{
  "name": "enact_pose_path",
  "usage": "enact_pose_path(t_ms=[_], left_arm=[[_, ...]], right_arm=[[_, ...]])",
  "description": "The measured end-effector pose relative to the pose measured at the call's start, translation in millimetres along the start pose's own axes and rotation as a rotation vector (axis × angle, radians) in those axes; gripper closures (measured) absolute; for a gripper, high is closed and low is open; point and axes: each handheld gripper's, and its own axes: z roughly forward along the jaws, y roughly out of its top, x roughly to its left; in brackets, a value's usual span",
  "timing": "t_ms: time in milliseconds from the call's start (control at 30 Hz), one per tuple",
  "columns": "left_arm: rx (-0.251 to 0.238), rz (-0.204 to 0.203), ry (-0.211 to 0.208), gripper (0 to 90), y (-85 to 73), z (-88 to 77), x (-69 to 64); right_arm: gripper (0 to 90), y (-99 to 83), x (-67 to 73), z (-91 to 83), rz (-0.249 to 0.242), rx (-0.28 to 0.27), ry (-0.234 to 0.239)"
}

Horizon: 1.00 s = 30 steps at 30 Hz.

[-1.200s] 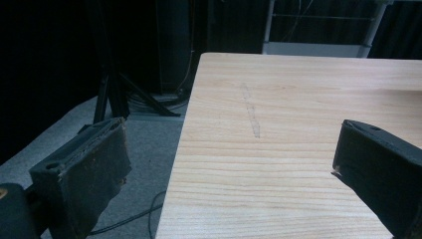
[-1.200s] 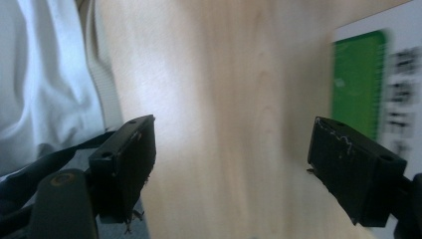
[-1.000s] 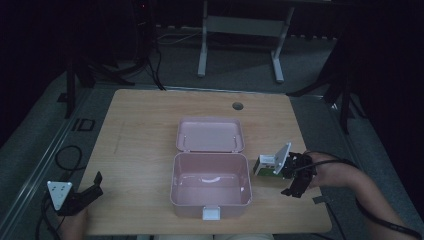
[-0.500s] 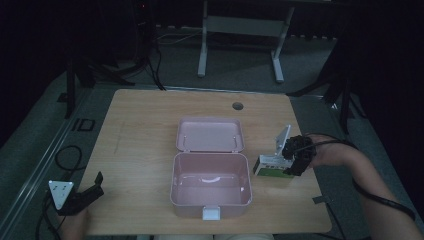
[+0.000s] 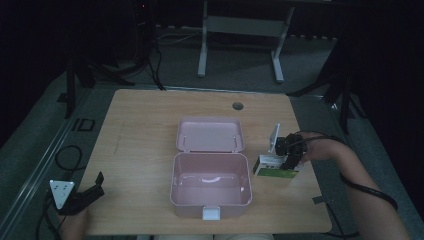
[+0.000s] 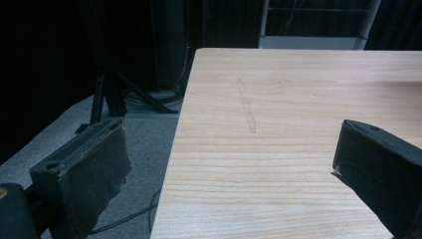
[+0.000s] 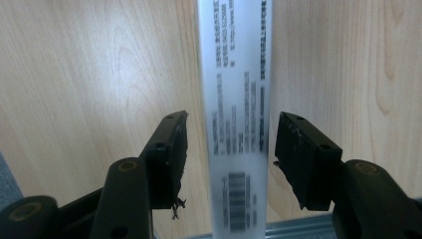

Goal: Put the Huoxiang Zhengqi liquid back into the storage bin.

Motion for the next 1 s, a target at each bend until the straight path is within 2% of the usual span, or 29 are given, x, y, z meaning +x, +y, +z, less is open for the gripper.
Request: enact_pose_path(t_ms=[467,533,833,1000], left_arm=[[0.009,0.005,-0.006,1.7,0.1,0.6,-0.5],[0.01,0.004,-0.005,1.6,0.1,0.6,-0.3],[0.011,0.008,-0.005,1.7,0.1,0.9,-0.9],[0.01,0.007,-0.004,1.7,0.1,0.9,-0.9]], right_arm=[[55.9,5.2,-5.6,25.3,-0.006,0.019,0.05],[58.8,5.1,-4.7,27.9,-0.016,0.024,0.038],[61.6,8.9,-3.3,27.9,-0.047,0.056,0.038],[61.7,10.7,-2.7,24.6,-0.044,0.073,0.056]])
